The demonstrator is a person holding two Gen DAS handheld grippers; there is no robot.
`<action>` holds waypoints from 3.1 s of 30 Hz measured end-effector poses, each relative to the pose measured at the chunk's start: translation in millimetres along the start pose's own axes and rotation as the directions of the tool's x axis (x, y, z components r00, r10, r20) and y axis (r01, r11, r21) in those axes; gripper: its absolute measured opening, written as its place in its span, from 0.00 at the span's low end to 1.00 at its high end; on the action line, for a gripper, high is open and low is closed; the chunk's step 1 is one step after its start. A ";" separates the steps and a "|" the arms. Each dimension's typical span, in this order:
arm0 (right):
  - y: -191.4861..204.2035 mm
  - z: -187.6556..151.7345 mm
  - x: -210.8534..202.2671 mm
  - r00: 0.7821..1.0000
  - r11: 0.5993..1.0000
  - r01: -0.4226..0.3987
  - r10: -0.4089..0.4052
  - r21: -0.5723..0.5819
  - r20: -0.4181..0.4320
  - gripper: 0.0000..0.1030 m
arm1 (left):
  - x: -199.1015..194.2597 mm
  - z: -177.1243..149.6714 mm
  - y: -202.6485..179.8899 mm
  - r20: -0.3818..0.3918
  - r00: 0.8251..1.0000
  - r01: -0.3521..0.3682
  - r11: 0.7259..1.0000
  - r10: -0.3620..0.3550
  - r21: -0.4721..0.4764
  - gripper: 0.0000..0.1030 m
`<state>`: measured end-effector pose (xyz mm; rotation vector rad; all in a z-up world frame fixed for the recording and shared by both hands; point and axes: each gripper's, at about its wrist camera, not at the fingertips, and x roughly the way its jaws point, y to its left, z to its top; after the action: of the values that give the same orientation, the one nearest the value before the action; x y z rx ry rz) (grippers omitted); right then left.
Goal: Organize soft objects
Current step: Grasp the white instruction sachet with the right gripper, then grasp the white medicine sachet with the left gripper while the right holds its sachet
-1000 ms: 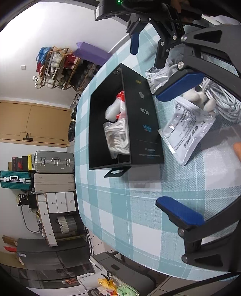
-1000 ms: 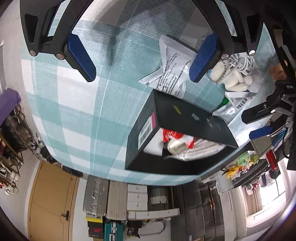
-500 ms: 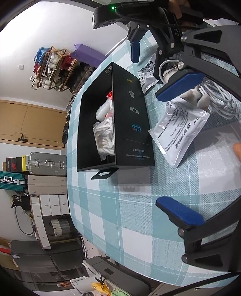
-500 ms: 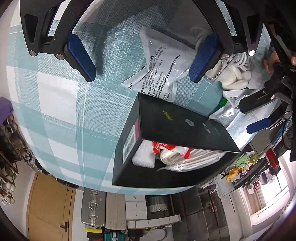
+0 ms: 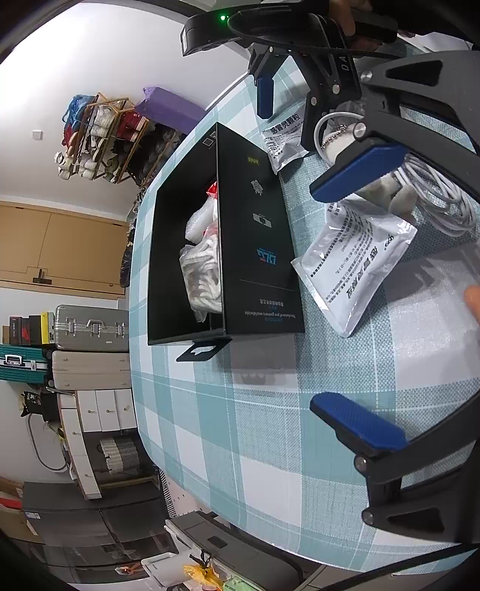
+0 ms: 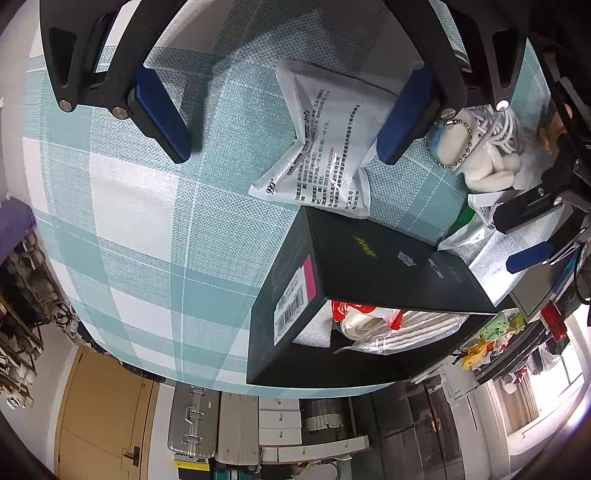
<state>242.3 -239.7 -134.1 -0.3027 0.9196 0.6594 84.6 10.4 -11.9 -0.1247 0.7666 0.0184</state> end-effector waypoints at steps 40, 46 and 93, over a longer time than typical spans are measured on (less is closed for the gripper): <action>2.2 -4.4 -41.4 0.991 0.993 -0.068 0.078 -0.101 0.106 0.36 | 3.1 -3.0 -6.0 -0.074 0.997 0.007 1.000 -0.009 -0.022 1.00; 4.7 -5.7 -43.5 0.991 0.991 -0.068 0.080 -0.114 0.106 0.36 | 19.1 4.4 2.7 -0.122 0.993 -0.026 0.992 0.011 -0.124 1.00; 12.2 -6.8 -53.8 0.984 0.985 -0.075 0.098 -0.157 0.147 0.36 | -6.8 -17.3 16.2 -0.093 0.995 -0.045 0.999 0.046 0.014 0.42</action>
<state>207.0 -255.0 -94.0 -0.3422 0.7391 0.8237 66.7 24.6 -21.2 -0.0973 0.8632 0.0521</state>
